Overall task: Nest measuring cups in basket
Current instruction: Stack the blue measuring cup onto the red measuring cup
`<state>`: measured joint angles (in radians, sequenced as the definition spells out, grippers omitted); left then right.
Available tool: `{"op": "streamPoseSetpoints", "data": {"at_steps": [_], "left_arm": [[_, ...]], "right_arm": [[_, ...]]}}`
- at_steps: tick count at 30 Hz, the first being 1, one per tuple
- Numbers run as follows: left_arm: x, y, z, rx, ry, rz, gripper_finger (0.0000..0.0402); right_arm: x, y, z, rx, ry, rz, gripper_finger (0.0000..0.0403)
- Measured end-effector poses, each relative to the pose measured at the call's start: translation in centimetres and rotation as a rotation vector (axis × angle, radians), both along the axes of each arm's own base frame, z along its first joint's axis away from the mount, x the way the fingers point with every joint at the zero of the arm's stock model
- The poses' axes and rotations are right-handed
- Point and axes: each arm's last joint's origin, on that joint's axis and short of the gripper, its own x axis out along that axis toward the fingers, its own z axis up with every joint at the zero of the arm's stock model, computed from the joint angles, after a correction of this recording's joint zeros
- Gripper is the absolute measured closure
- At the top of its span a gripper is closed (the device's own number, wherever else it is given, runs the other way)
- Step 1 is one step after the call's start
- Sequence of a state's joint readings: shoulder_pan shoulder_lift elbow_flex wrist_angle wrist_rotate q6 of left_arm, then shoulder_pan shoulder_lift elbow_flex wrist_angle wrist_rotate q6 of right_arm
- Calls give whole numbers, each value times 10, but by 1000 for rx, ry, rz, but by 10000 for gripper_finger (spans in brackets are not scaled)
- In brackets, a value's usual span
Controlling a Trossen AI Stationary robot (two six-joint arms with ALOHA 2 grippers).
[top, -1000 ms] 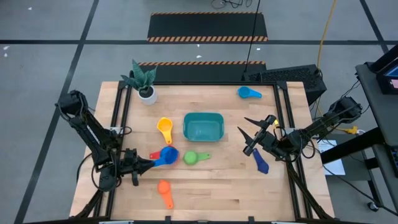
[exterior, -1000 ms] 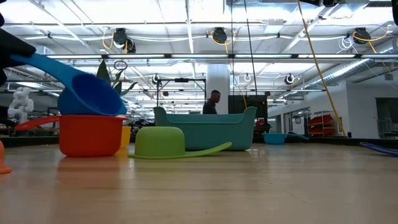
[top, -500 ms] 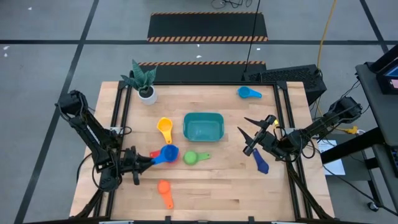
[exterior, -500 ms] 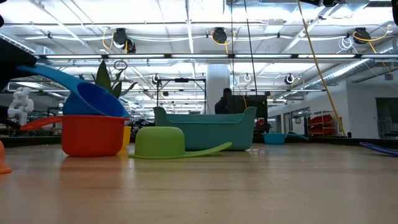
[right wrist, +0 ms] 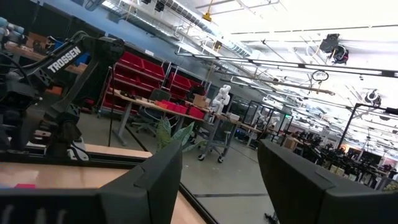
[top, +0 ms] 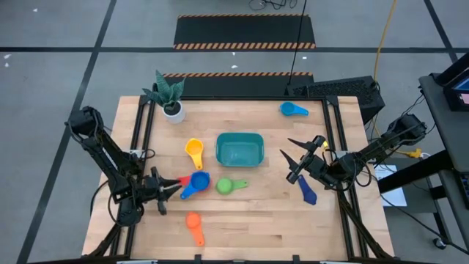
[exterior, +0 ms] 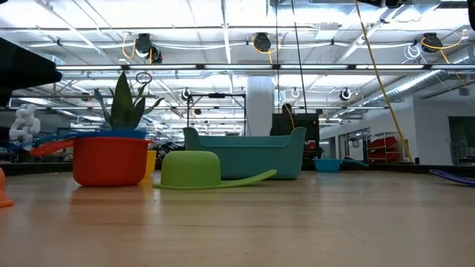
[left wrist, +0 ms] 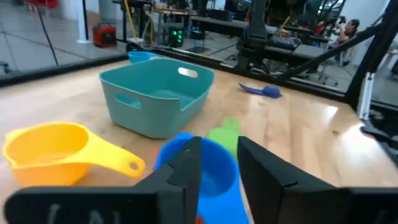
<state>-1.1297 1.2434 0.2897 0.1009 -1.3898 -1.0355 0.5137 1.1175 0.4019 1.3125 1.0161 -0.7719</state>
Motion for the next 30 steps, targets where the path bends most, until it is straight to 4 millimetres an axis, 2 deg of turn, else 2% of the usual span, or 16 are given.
{"op": "streamPoseSetpoints", "data": {"at_steps": [7,11,14,20,24,27,30], "left_arm": [[9,5,1,2,11,45,218],[18,2,5,-51,58,10,177],[29,-3,14,-79,95,-42,146],[52,-15,41,-22,173,-185,93],[60,-19,45,-136,239,-328,109],[62,-19,38,-236,288,-350,150],[64,-20,24,-215,334,-334,199]], "right_arm": [[0,0,0,0,0,0,200],[0,0,0,0,0,0,200],[0,0,0,0,0,0,200],[0,0,0,0,0,0,200],[0,0,0,1,0,0,200],[0,0,0,0,0,0,200],[0,0,0,1,0,0,200]]}}
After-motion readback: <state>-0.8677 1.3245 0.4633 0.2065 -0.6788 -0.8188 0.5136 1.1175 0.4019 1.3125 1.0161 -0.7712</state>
